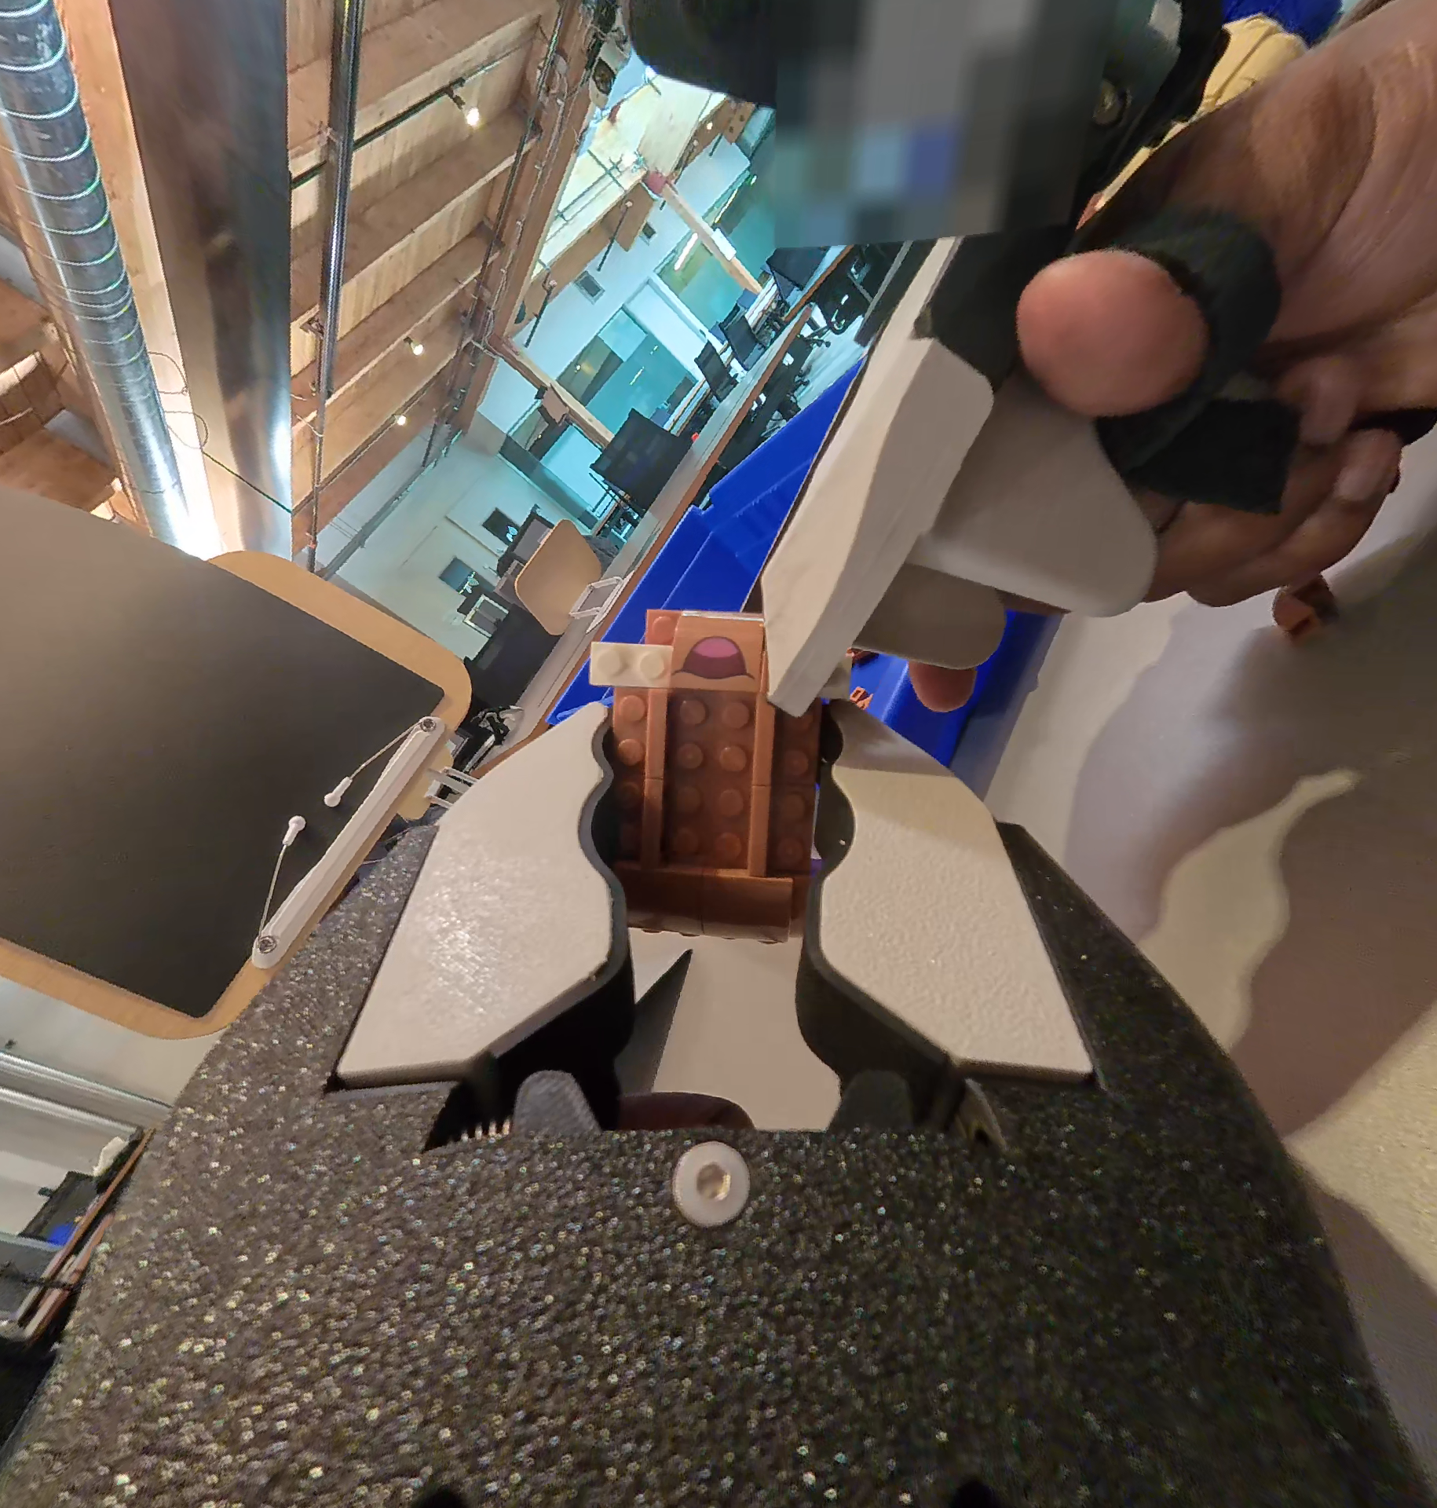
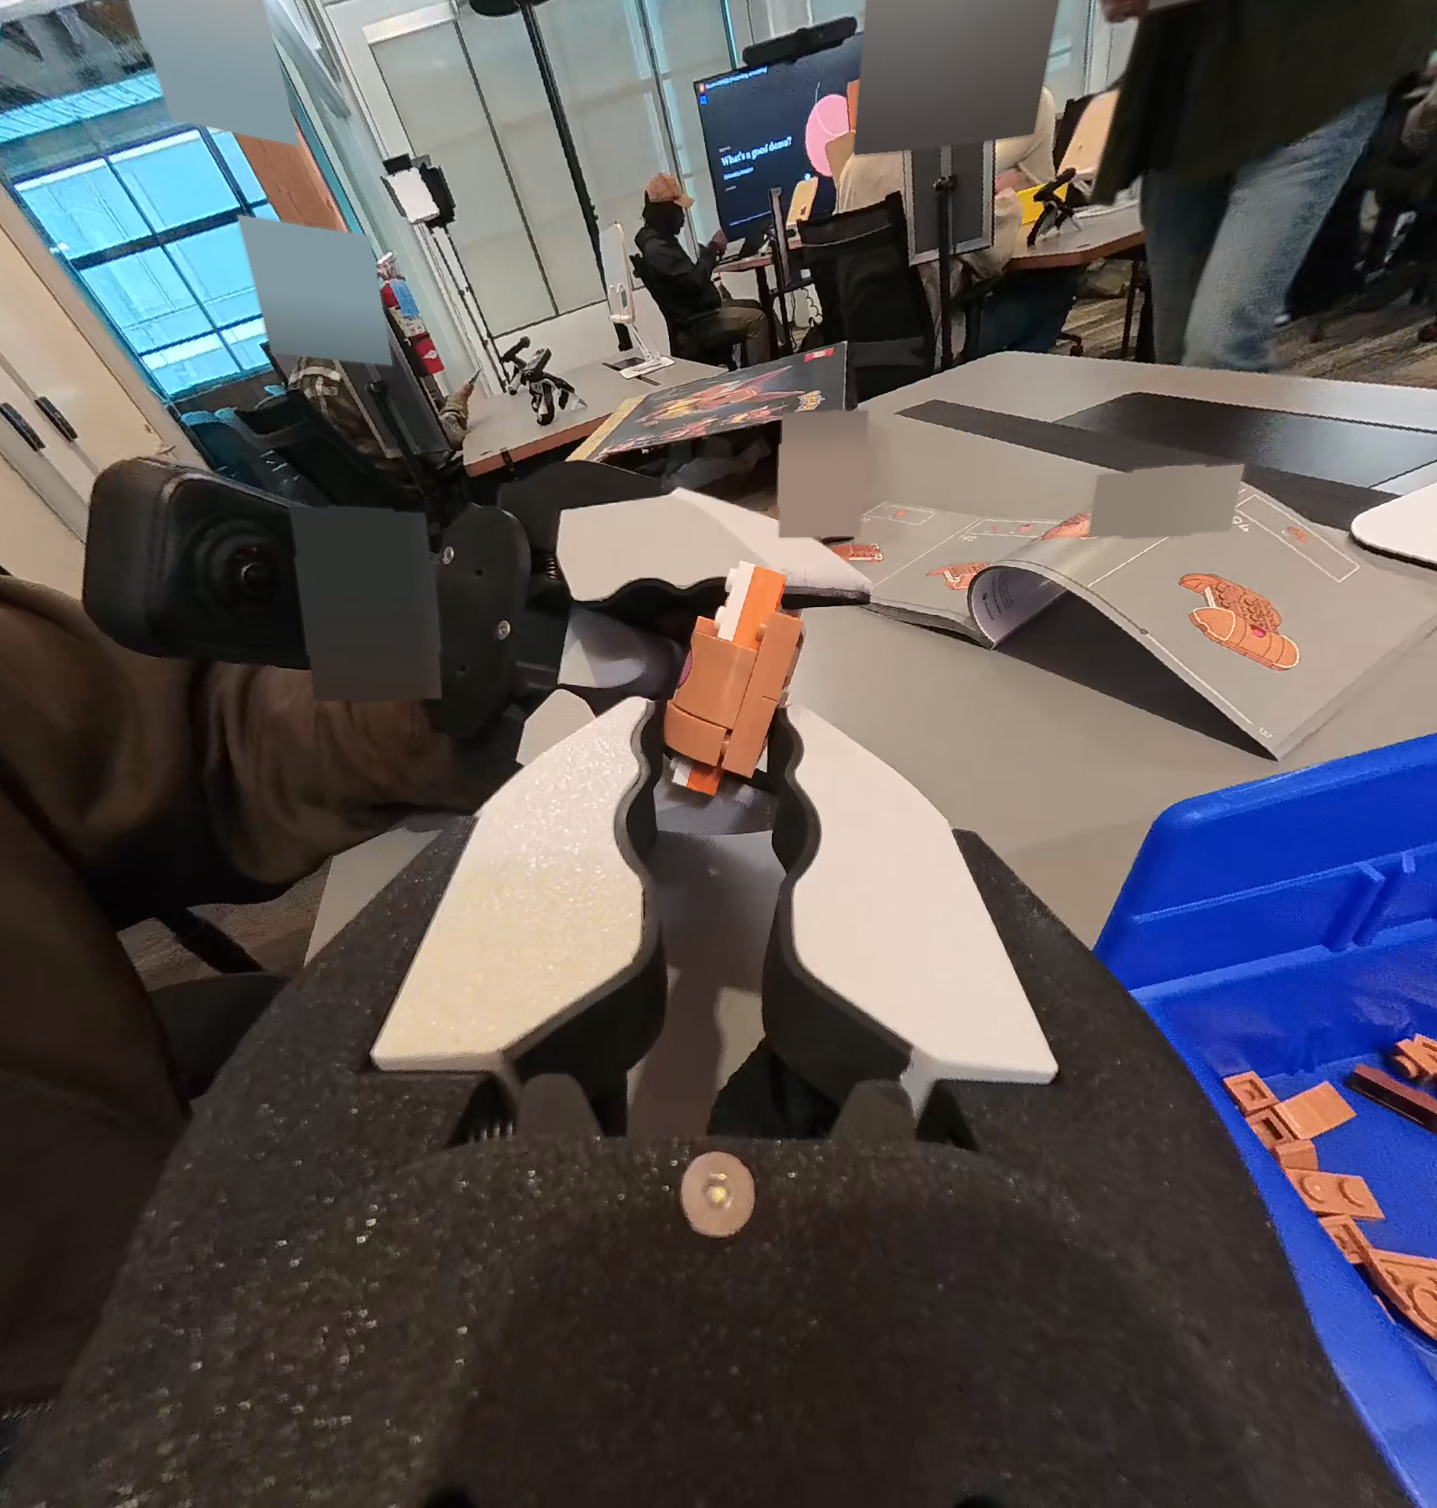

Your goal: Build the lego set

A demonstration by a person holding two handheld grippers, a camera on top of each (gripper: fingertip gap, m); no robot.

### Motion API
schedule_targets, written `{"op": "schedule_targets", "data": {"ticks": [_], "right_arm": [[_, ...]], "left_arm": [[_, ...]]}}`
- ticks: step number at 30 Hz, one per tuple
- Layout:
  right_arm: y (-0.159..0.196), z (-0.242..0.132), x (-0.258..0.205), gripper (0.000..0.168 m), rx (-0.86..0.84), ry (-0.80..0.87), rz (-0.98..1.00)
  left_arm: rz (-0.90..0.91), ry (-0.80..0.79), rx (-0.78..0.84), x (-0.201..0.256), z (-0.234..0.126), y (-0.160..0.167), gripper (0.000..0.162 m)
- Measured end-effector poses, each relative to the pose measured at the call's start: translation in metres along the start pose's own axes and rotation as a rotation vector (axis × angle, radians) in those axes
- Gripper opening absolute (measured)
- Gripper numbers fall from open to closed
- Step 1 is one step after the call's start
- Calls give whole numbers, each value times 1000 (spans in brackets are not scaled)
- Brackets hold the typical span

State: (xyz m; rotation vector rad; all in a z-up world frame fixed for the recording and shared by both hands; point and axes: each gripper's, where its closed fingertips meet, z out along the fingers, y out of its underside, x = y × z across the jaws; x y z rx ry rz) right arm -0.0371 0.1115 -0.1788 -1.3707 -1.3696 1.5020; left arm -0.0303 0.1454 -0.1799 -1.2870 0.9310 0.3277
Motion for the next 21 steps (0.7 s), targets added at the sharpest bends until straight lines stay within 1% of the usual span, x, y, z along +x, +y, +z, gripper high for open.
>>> {"op": "schedule_targets", "data": {"ticks": [5, 10, 15, 21], "right_arm": [[1, 1, 1, 25, -7, -6, 16], [3, 0, 1, 26, -7, -27, 32], [-1, -1, 2, 31, 14, -11, 16], [-4, -3, 1, 26, 26, 9, -31]], "left_arm": [[17, 6, -5, 0, 0, 2, 45], [-3, 34, 1, 3, 1, 4, 45], [-5, 27, 4, 1, 0, 3, 45], [-2, 18, 4, 0, 0, 2, 45]]}}
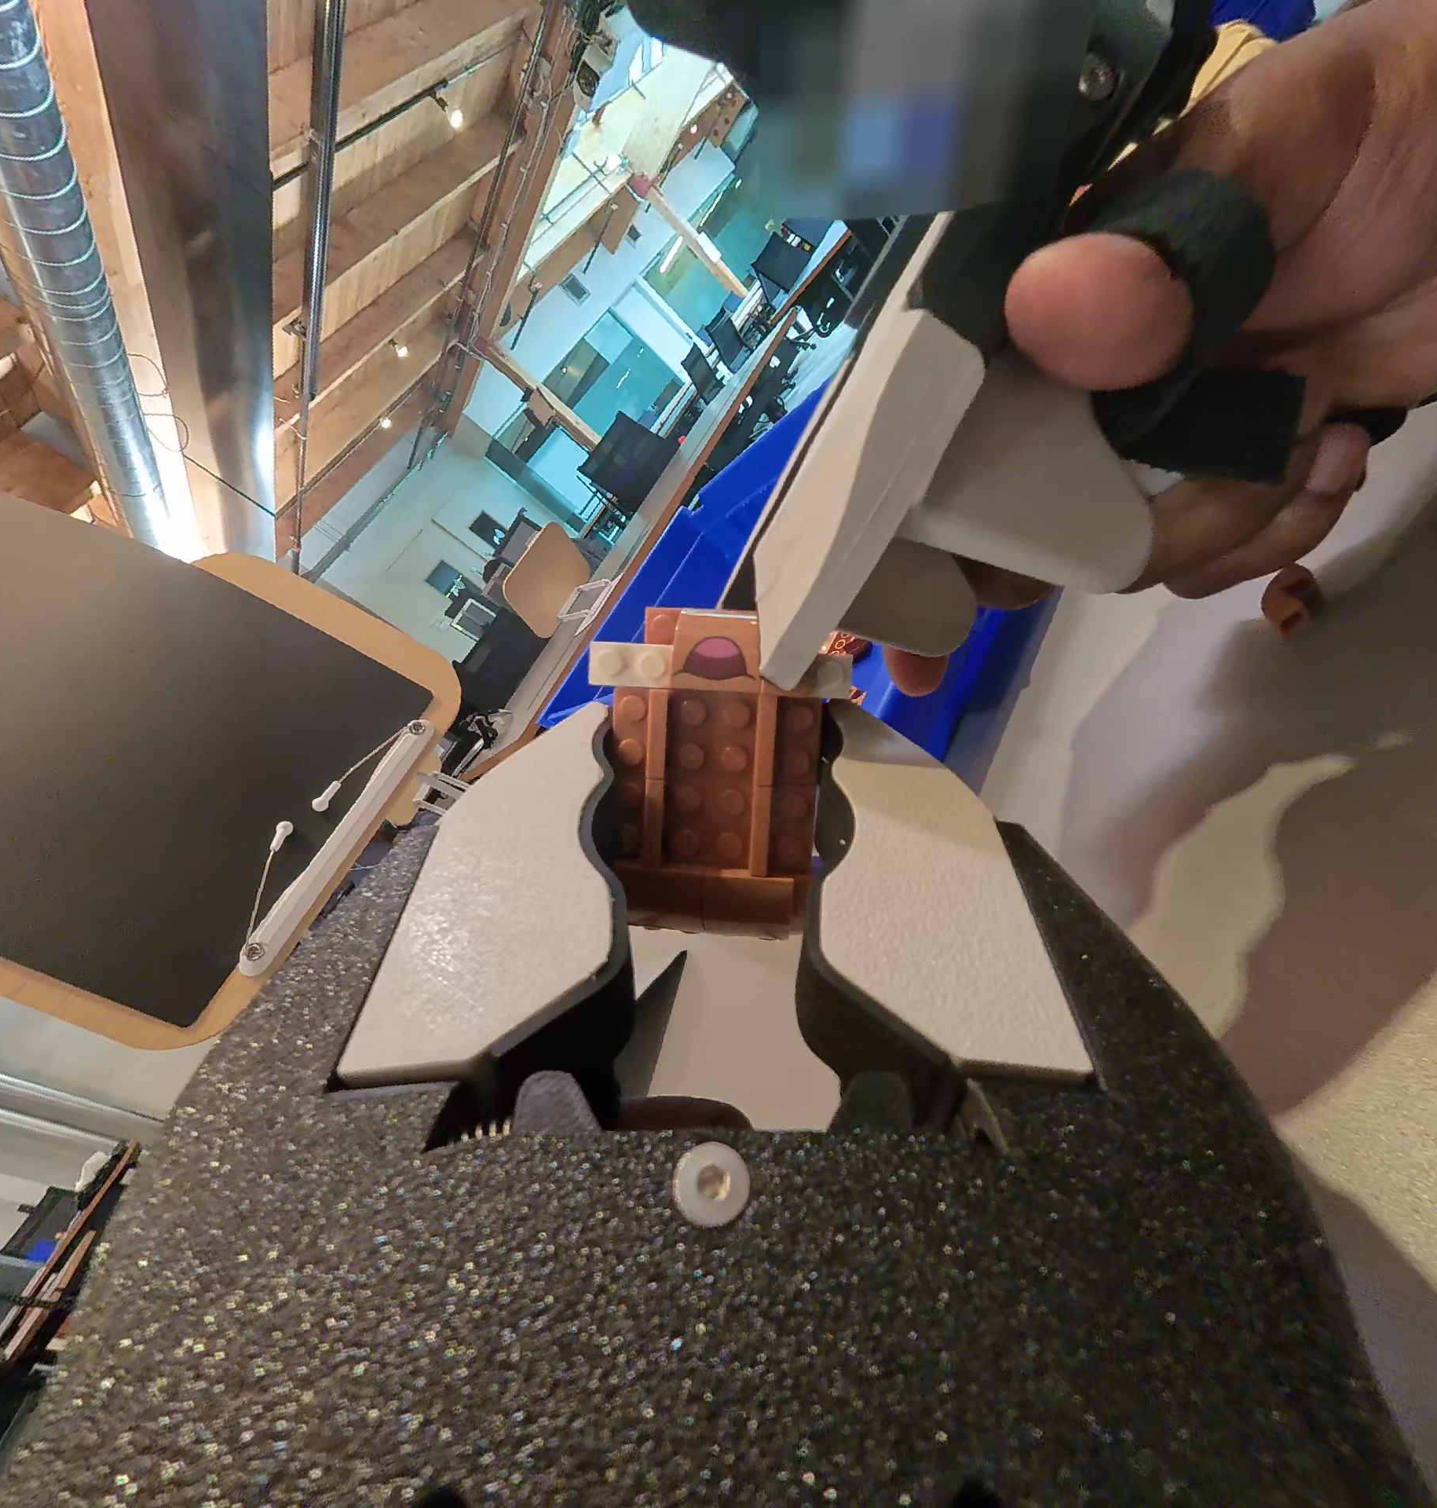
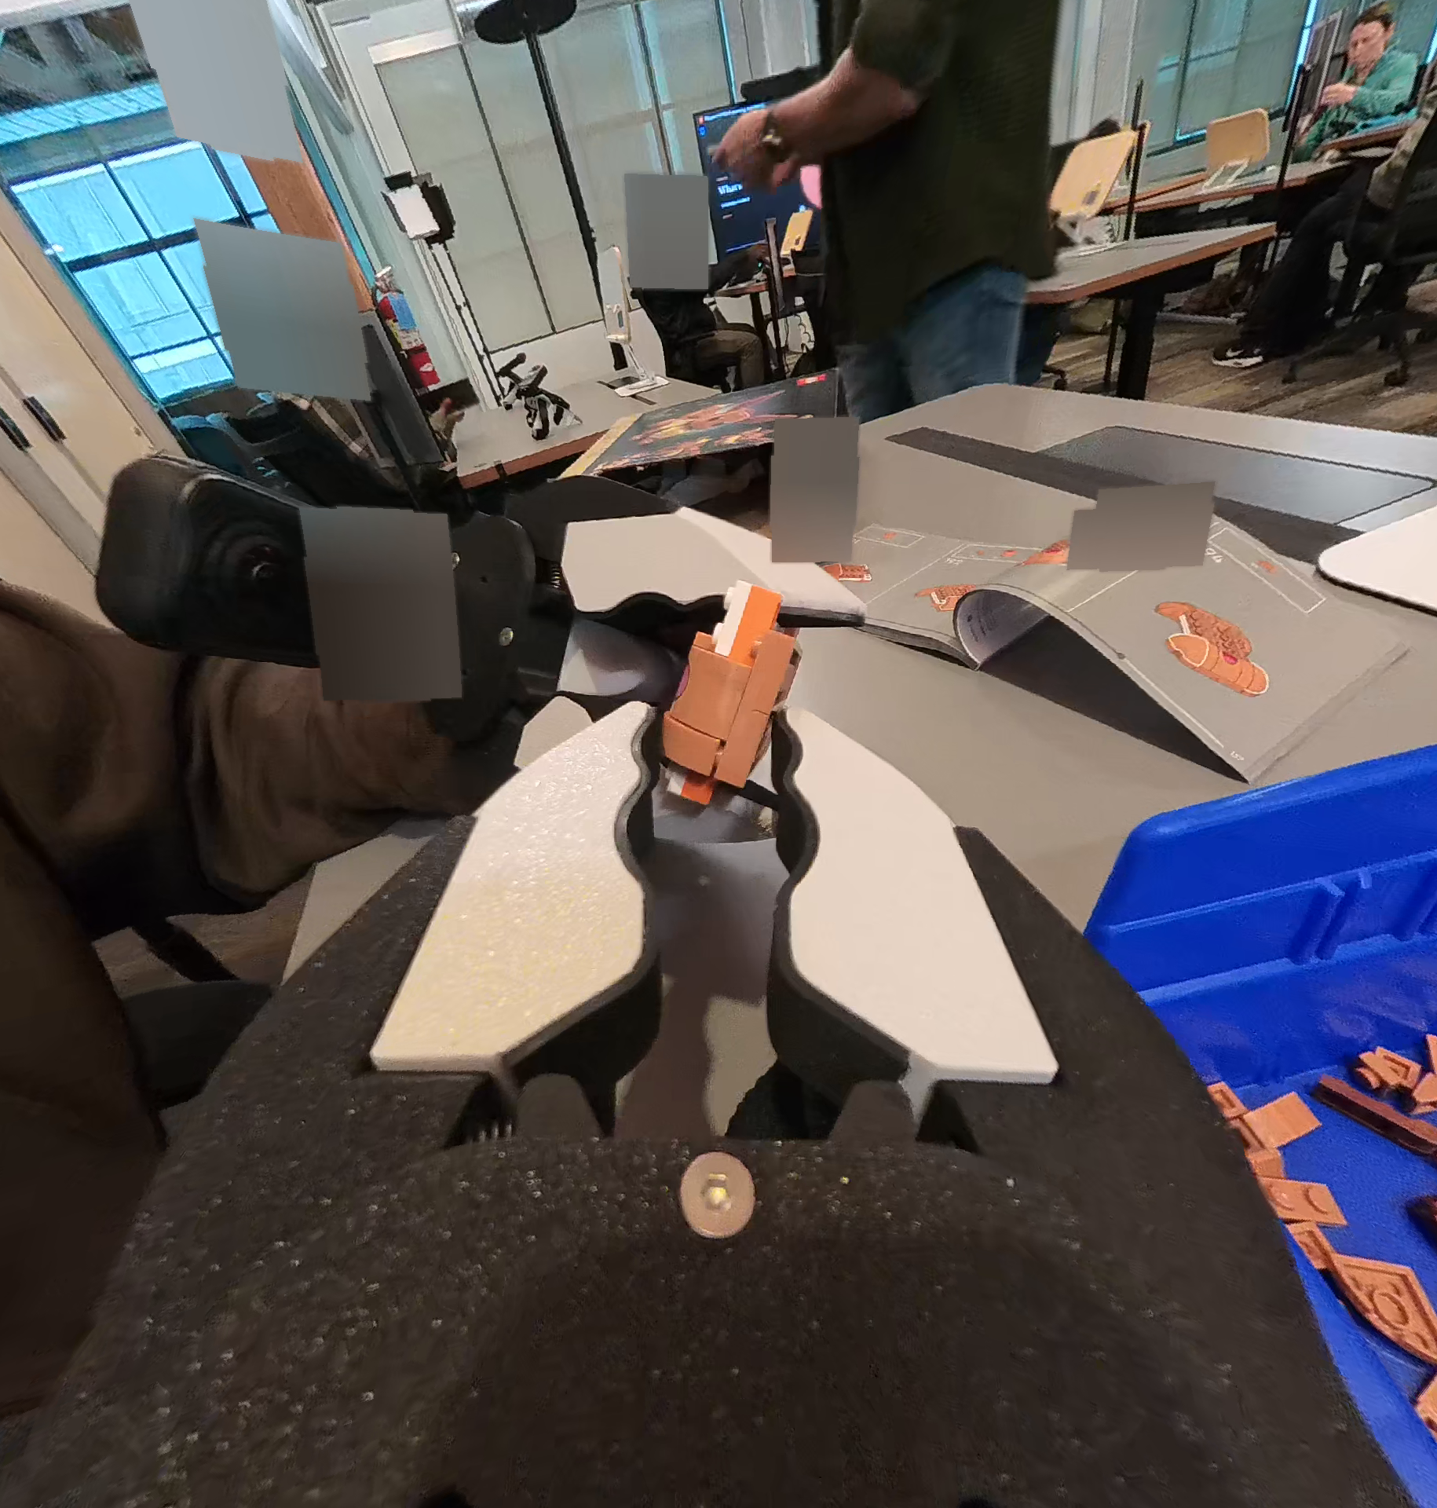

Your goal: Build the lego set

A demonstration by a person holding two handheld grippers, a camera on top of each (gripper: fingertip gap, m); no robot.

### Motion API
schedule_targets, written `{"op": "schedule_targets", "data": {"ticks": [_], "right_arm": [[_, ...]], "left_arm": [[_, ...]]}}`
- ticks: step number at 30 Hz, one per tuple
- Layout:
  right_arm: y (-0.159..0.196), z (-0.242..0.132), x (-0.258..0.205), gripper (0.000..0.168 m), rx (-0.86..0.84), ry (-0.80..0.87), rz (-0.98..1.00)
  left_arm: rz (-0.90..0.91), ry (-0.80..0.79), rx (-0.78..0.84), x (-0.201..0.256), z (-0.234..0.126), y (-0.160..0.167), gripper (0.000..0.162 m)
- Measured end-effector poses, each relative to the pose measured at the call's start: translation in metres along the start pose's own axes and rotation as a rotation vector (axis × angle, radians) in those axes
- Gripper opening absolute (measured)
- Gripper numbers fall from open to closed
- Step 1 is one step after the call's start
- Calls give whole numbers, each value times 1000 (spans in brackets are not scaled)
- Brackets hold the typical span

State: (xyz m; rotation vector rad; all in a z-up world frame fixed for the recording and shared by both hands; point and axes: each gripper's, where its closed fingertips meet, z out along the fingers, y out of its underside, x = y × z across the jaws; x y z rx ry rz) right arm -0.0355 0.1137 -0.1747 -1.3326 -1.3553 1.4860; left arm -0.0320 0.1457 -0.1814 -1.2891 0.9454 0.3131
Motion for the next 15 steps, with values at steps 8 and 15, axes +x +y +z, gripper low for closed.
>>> {"op": "schedule_targets", "data": {"ticks": [8, 15], "right_arm": [[-1, 0, -5, 25, -1, 1, -51], [-1, -1, -10, 24, -7, -11, -71]], "left_arm": [[48, -22, 27, -1, -3, -5, 45], [112, -34, 50, -1, -8, -9, 45]]}}
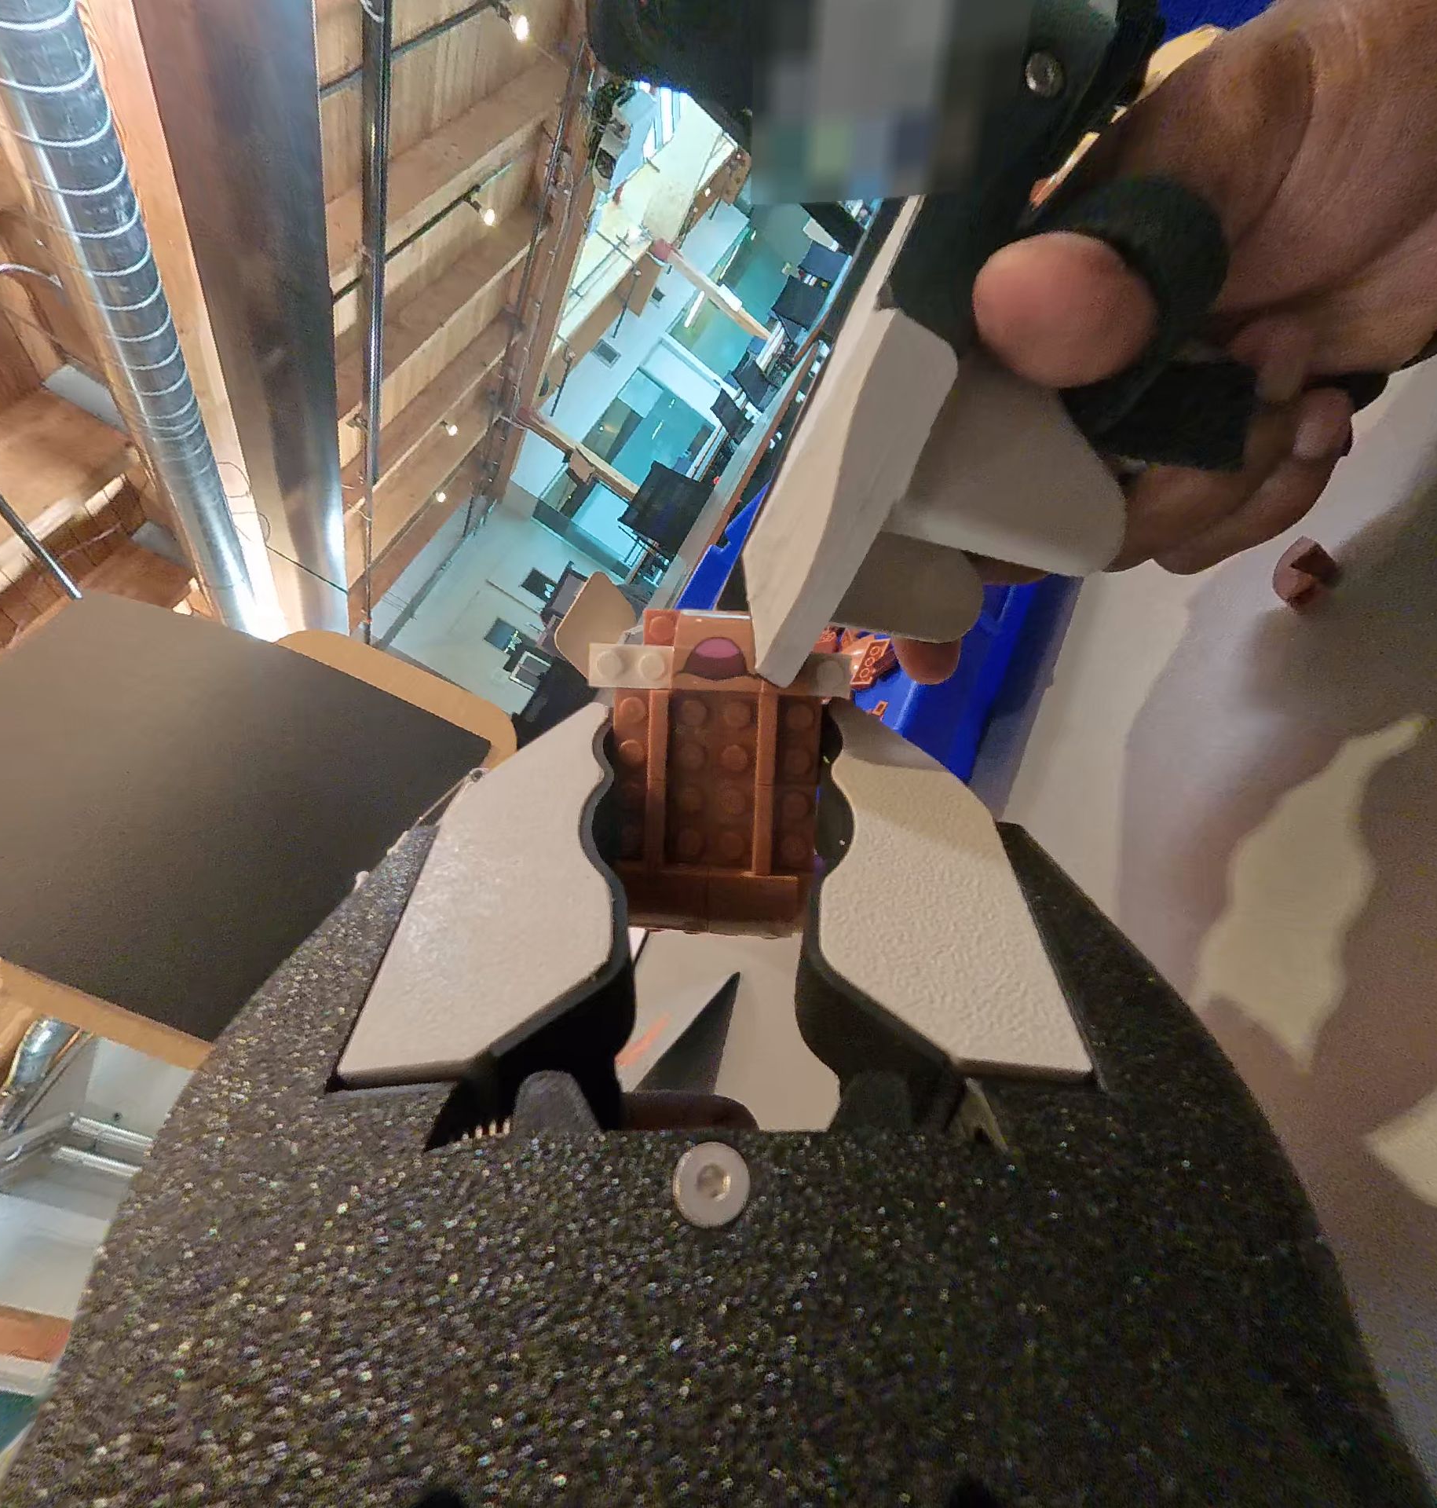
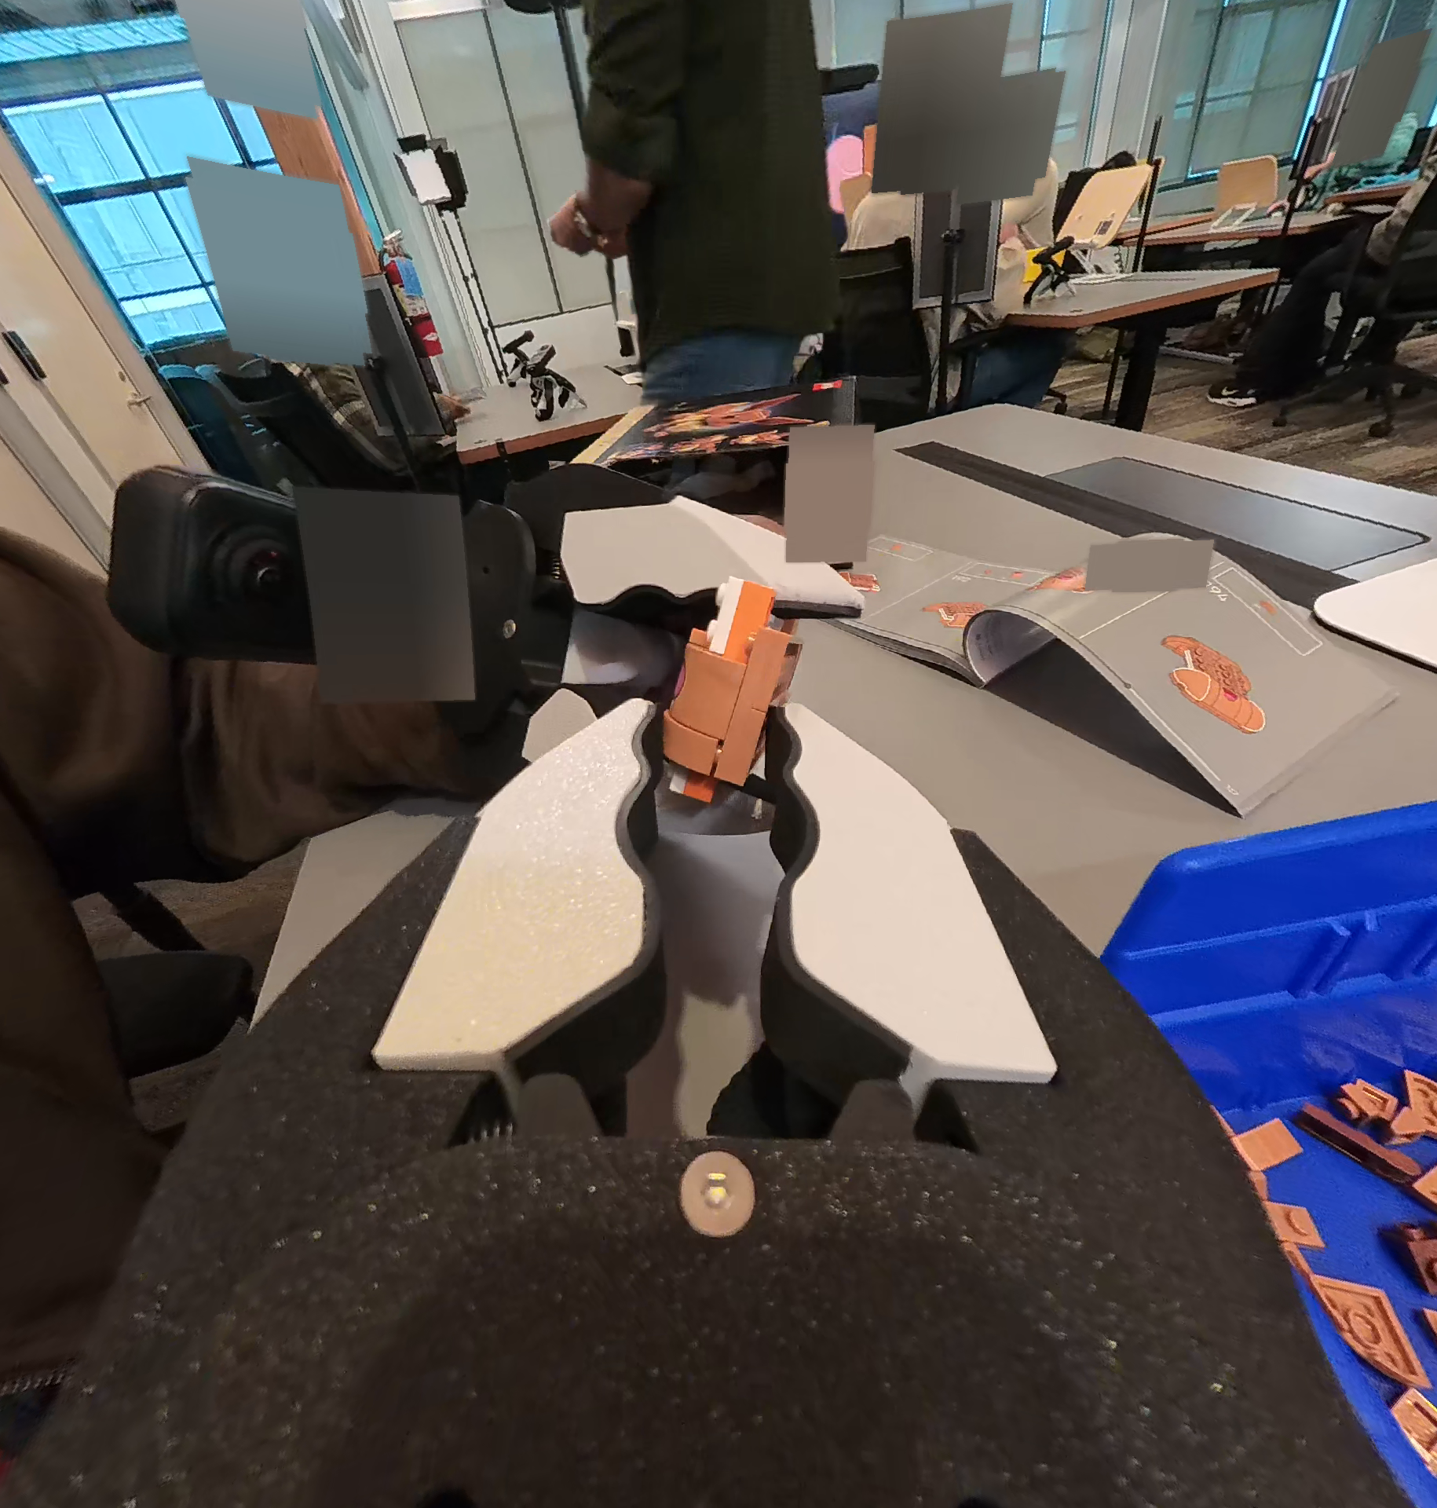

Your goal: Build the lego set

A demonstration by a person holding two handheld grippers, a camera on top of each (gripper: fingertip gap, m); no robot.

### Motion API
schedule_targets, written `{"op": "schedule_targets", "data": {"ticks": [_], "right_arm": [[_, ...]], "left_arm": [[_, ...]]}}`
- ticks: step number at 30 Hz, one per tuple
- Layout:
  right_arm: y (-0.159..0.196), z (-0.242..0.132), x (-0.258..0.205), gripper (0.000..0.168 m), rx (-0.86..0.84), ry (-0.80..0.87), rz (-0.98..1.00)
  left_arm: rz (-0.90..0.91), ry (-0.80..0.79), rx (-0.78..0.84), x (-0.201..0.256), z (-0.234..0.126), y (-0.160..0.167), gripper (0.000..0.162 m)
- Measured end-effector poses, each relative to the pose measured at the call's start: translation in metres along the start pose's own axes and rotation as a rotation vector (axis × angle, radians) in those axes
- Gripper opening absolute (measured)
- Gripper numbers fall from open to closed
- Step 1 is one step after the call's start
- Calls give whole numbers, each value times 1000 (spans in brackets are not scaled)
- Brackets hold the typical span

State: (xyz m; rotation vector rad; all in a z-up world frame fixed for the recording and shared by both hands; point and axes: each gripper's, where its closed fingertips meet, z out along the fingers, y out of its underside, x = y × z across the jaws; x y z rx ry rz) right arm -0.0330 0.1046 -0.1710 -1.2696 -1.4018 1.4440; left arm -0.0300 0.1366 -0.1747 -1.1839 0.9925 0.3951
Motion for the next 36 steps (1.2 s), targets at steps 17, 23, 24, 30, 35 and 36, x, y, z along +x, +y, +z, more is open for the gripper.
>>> {"op": "schedule_targets", "data": {"ticks": [17, 23, 24, 30, 35, 36], "right_arm": [[-1, -2, 4, 26, 10, 15, 13], [-3, -3, 6, 25, 4, 80, -64], [-3, -3, 7, 23, 3, 92, -76], [-2, -4, 5, 22, -3, 75, -71], [0, -3, 4, 21, -9, 57, -58], [0, -3, 4, 21, -9, 54, -54]], "left_arm": [[53, -56, -44, -4, 3, 5, 45], [68, -101, -61, -11, 2, 6, 45], [73, -103, -61, -11, 2, 6, 45], [97, -99, -56, -10, 1, 5, 45], [134, -91, -53, -9, -1, 4, 44], [137, -88, -54, -9, -1, 4, 44]]}}
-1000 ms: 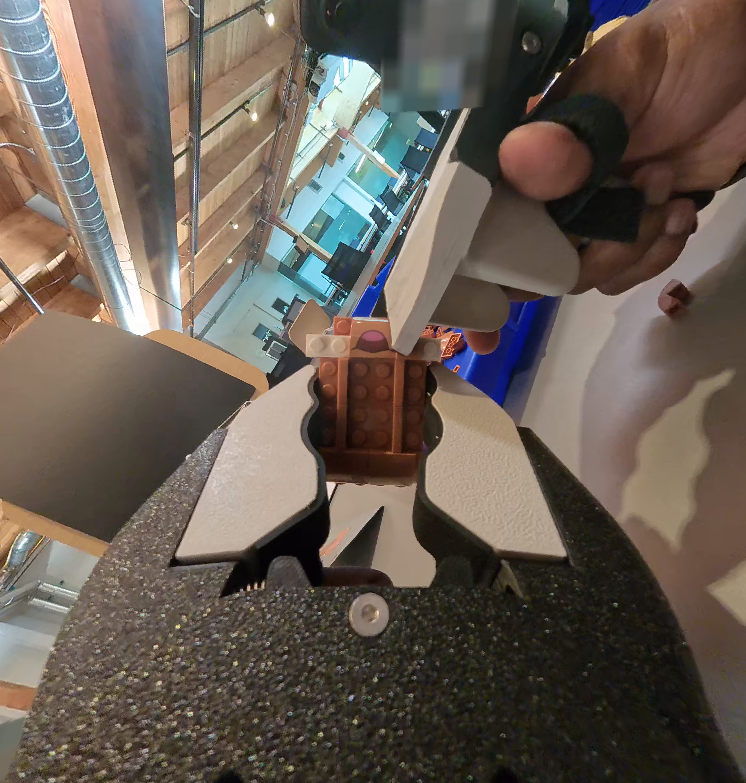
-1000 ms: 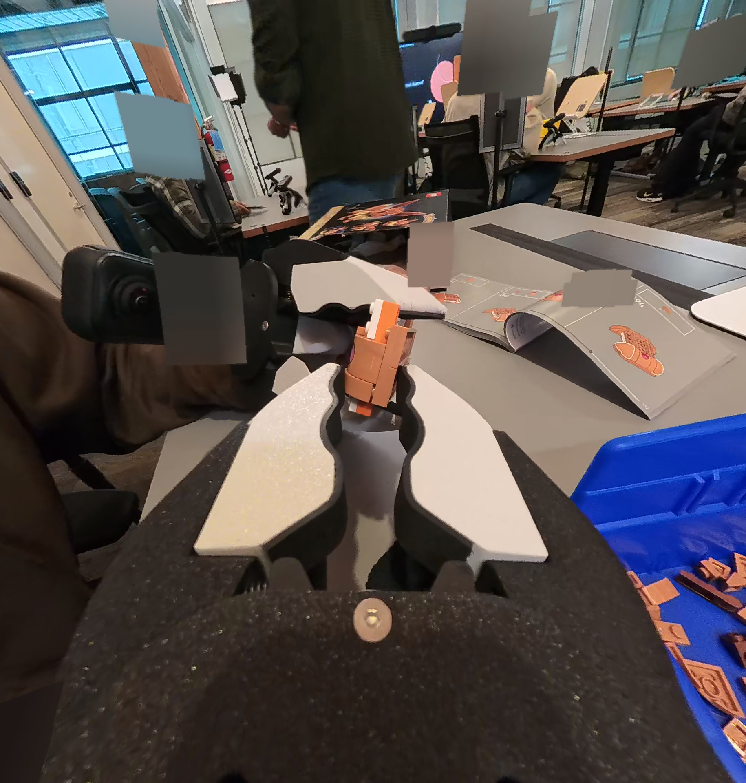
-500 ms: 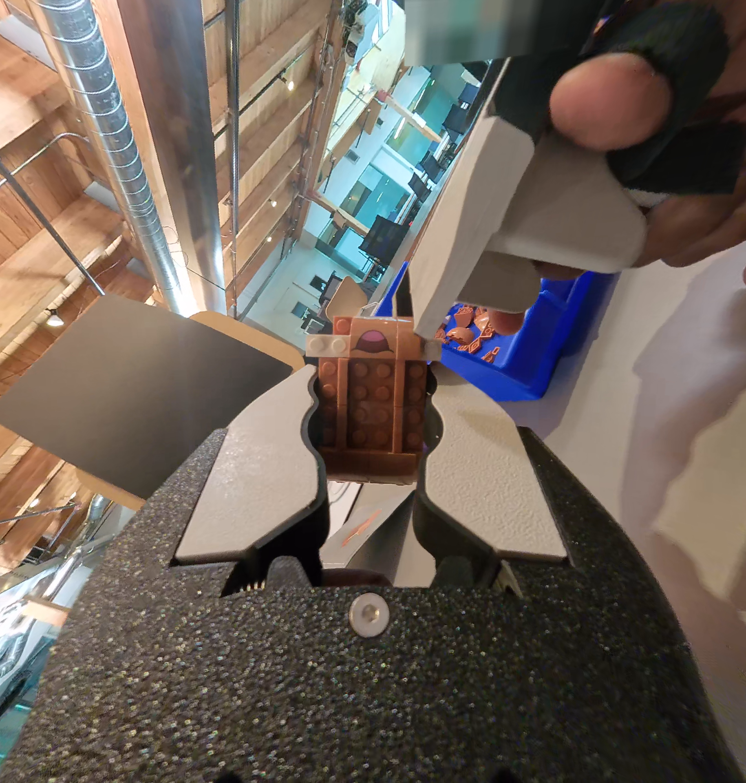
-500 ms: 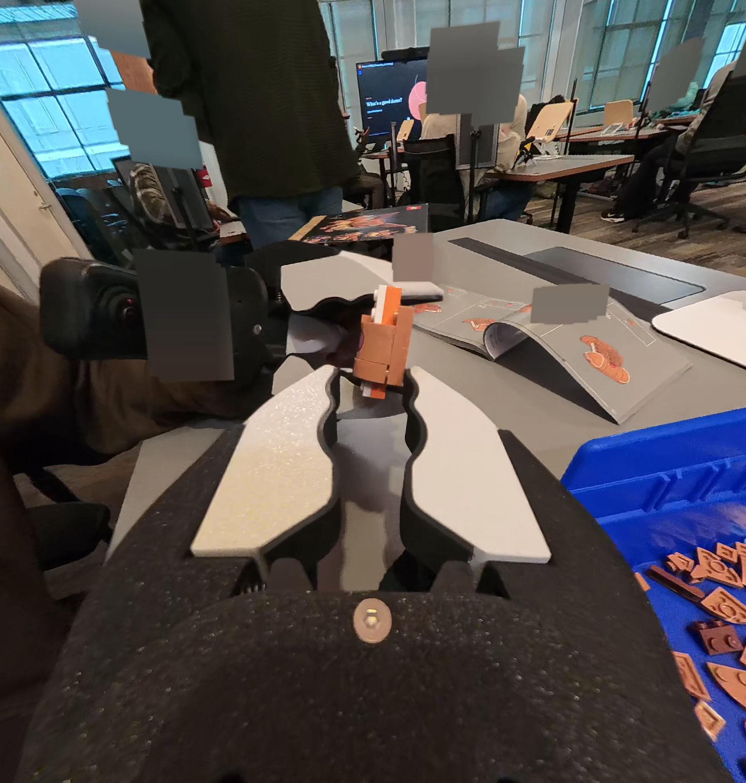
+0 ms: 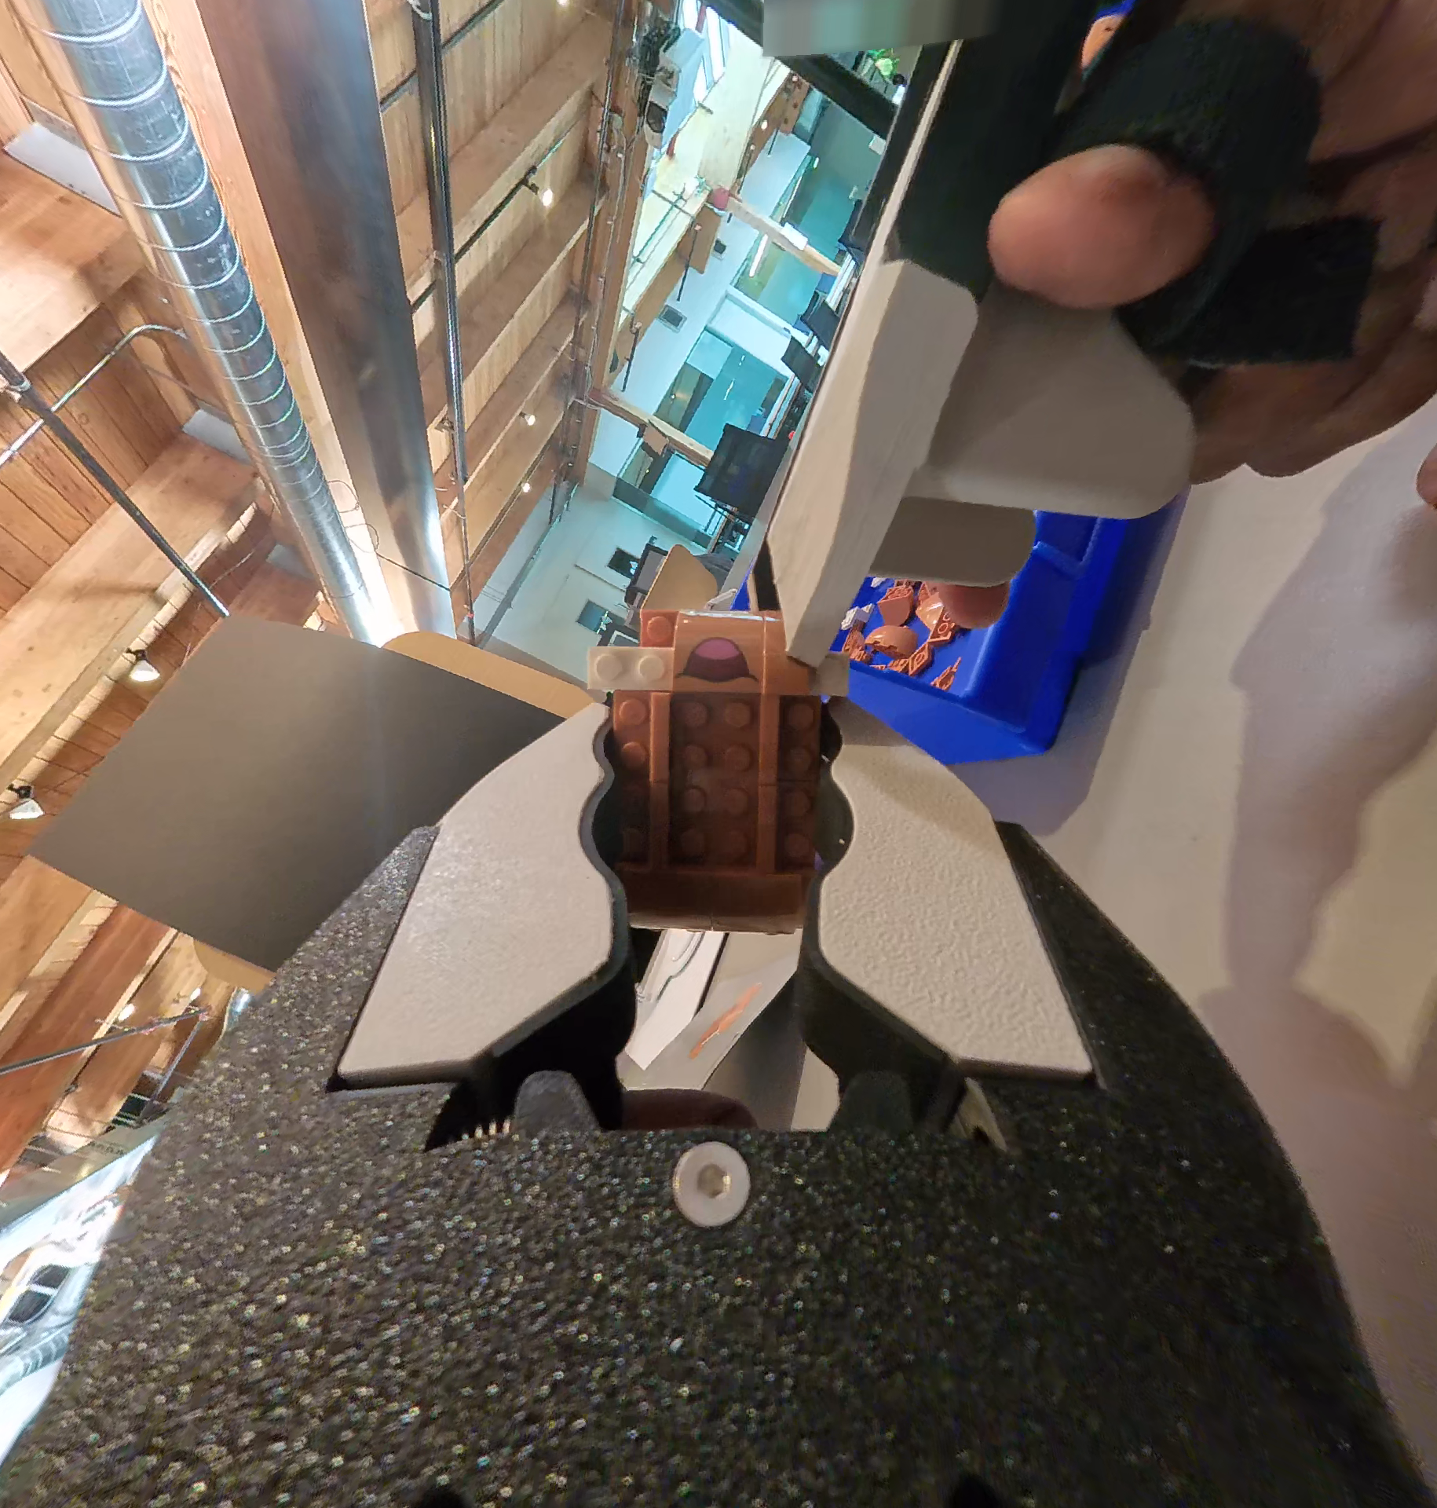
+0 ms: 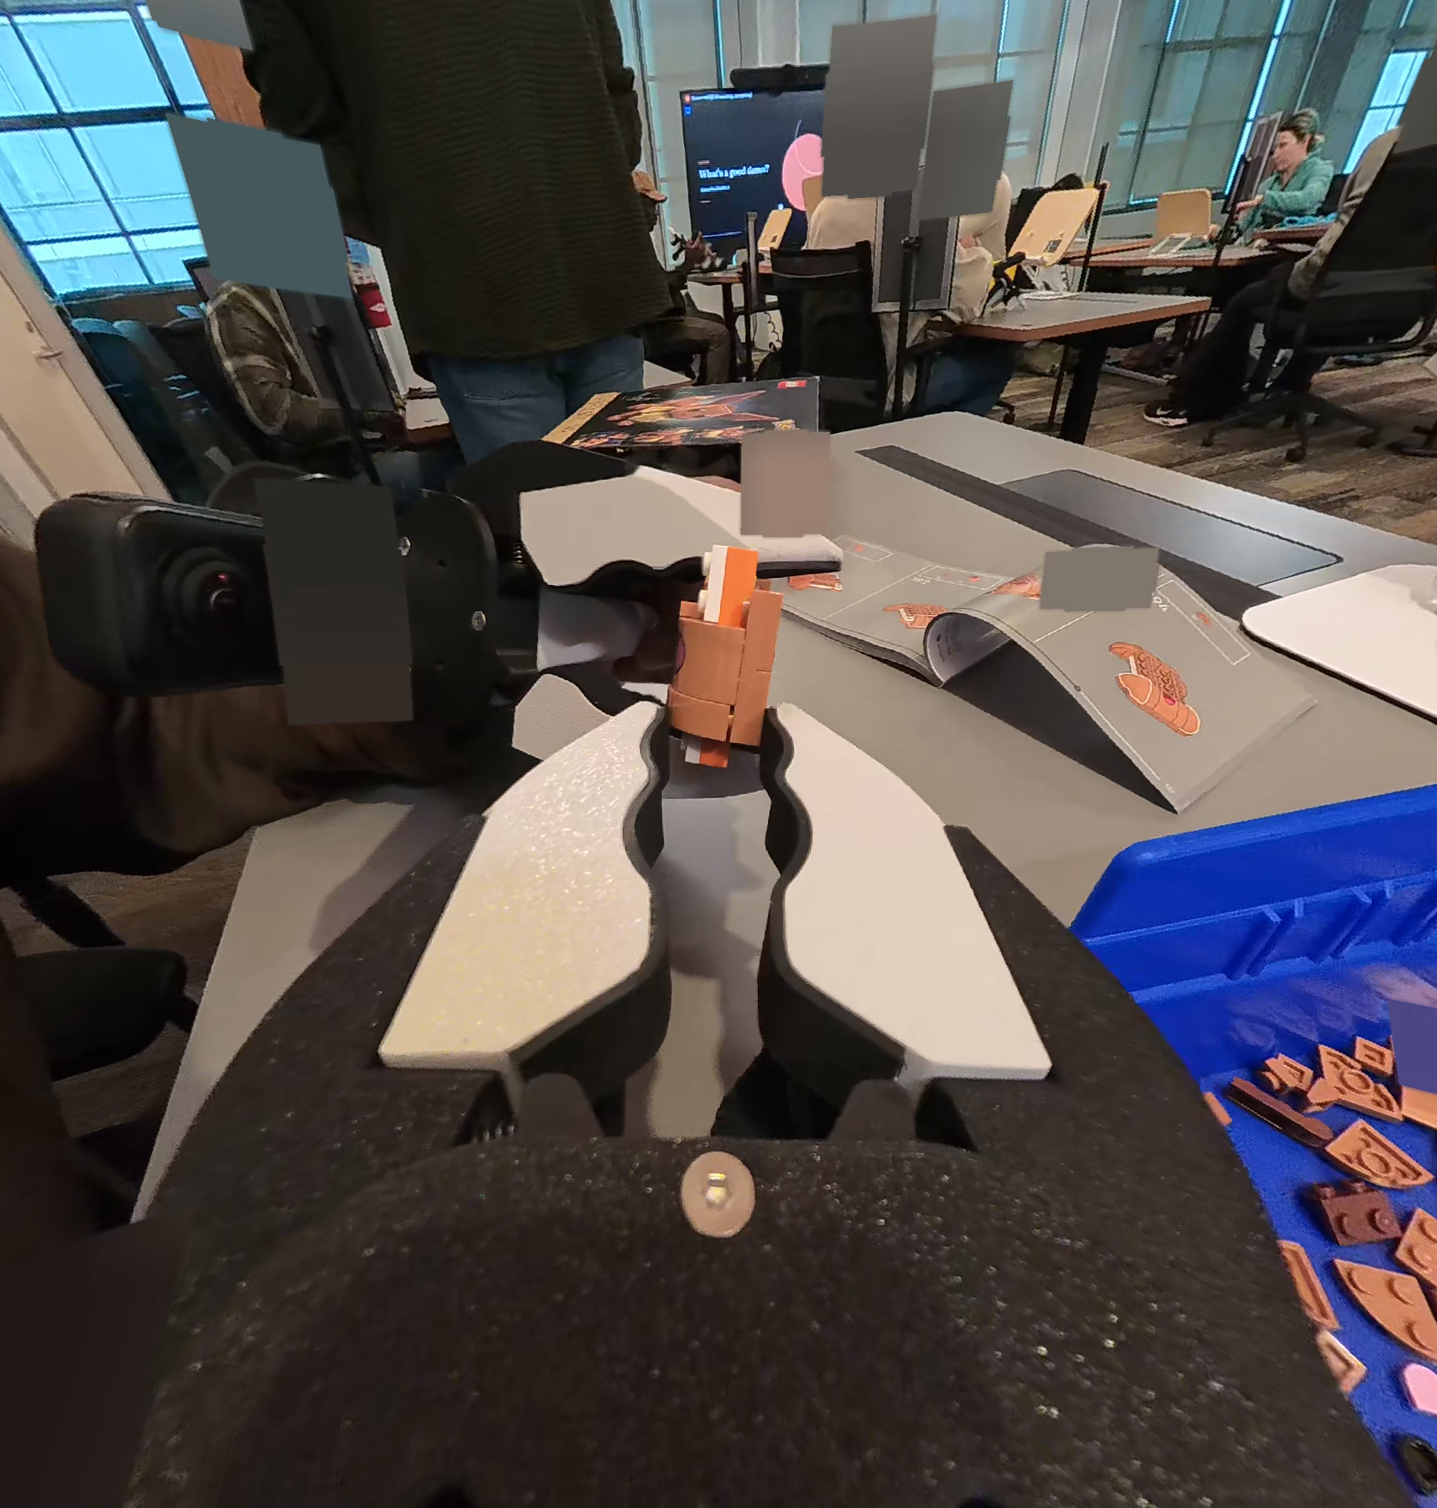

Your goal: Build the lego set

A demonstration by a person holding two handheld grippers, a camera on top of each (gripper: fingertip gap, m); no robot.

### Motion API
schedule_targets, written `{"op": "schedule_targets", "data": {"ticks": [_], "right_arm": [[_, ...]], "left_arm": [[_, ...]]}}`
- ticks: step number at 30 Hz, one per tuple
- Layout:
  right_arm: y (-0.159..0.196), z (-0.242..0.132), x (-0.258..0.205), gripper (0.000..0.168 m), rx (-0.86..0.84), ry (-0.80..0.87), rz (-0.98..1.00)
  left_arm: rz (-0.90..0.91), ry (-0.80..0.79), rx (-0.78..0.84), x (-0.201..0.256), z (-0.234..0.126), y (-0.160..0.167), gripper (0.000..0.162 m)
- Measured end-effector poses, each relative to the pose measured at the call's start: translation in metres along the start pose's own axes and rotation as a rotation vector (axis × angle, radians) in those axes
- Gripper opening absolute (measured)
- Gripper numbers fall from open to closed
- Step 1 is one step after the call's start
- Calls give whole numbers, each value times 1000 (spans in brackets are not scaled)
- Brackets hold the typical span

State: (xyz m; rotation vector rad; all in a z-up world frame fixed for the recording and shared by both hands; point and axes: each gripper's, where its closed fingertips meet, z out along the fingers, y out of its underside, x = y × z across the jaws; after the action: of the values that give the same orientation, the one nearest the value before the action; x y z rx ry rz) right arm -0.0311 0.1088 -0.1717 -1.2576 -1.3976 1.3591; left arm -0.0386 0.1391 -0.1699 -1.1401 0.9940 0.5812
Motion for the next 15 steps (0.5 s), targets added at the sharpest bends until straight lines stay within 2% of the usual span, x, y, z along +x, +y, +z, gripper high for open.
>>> {"op": "schedule_targets", "data": {"ticks": [15], "right_arm": [[7, 1, 2, 21, -36, -28, 46]], "left_arm": [[40, 27, -31, 4, 0, 4, 44]]}}
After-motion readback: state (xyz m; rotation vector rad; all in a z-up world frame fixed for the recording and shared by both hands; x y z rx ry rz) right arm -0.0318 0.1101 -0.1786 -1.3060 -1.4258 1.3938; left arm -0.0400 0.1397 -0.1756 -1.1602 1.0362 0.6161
